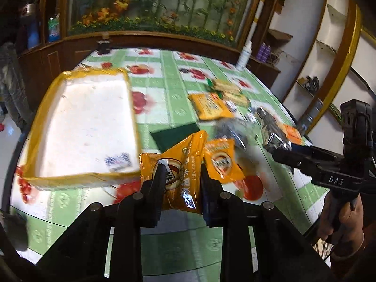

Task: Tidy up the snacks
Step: 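Carry both held snacks over the yellow-rimmed tray and open both tools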

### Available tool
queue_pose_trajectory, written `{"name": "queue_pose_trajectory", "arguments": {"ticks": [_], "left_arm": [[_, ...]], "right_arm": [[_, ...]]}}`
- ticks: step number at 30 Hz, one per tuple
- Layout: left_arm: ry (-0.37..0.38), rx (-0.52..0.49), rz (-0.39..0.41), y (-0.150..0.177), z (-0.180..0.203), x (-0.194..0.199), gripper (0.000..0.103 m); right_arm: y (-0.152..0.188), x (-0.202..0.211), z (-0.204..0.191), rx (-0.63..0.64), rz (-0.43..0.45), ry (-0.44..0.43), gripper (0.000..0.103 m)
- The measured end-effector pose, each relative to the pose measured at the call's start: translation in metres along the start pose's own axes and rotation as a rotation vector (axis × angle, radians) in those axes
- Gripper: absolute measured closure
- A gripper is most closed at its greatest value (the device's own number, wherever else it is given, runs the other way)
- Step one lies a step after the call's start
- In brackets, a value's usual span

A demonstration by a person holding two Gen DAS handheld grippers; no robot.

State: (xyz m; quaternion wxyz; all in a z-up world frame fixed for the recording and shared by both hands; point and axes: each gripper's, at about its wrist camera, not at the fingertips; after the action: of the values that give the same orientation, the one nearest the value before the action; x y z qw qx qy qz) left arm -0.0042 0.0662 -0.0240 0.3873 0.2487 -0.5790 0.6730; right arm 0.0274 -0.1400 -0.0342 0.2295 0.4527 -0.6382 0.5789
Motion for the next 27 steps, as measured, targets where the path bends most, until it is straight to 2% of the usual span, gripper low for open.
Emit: {"name": "queue_pose_trajectory", "arguments": {"ticks": [5,10,13,18,24,26,27], "left_arm": [[-0.095,0.084,0.049,-0.019,-0.049,0.006,0.079],[-0.181,0.19,0.032,-0.036,-0.096,-0.016,0.079],[-0.2,0.253,-0.002,-0.042,-0.119,-0.033,0.079],[-0.231,0.305,-0.038,-0.043,-0.141,-0.047,0.079],[-0.291,0.273,-0.073,-0.043,-0.145,-0.057,0.079],[-0.309,0.271,-0.093,-0.041,-0.146,-0.061,0.072],[-0.309,0.273,-0.102,-0.041,-0.148,-0.063,0.065]], "right_arm": [[-0.034,-0.024,-0.042,0.078,0.003,-0.105,0.04],[-0.083,-0.071,-0.098,0.164,0.005,-0.223,0.04],[-0.115,-0.108,-0.133,0.21,-0.018,-0.27,0.04],[-0.154,-0.181,-0.168,0.239,-0.084,-0.246,0.04],[-0.168,-0.242,-0.18,0.26,-0.167,-0.195,0.04],[-0.168,-0.253,-0.184,0.279,-0.193,-0.17,0.038],[-0.166,-0.254,-0.188,0.293,-0.186,-0.153,0.034]]}}
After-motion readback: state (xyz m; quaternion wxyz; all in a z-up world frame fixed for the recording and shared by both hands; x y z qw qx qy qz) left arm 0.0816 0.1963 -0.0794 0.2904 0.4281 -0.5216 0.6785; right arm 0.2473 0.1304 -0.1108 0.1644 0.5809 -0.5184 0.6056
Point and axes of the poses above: each gripper's, at about its wrist camera, not at the fingertips, and x roughly against the way its jaws point, z to its right, y to its underside, and after that the axes turned 8 degrees about -z, right-handed
